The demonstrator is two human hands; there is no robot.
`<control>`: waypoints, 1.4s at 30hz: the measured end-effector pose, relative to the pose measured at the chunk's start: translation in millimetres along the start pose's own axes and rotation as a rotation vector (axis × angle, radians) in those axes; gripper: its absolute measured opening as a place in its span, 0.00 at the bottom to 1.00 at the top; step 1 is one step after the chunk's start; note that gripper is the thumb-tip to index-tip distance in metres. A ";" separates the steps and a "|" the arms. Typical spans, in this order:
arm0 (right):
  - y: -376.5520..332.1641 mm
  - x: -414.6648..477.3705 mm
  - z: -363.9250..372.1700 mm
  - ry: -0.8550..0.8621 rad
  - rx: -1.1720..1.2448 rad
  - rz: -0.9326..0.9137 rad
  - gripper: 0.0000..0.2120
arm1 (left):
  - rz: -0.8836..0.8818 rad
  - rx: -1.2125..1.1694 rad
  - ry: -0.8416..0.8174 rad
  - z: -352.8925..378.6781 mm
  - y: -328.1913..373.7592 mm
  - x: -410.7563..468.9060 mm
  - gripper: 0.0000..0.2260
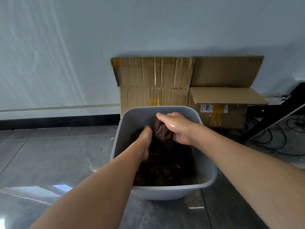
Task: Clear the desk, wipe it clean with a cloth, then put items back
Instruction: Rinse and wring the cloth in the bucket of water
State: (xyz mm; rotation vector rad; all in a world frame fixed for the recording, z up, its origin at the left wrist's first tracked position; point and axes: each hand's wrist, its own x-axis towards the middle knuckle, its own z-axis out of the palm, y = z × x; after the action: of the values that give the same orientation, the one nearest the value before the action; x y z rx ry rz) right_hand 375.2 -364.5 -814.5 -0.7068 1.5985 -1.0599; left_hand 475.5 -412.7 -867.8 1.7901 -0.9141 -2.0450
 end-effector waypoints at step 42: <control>59.0 20.4 11.7 0.045 -0.989 0.269 0.21 | 0.342 1.008 0.197 0.8 -22.6 27.0 0.13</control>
State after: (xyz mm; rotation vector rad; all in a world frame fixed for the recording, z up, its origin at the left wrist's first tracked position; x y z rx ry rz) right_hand 384.7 -359.6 -877.1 -1.0547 2.1671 -0.0230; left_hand 473.8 -411.0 -902.9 1.9620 -2.2406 -1.2017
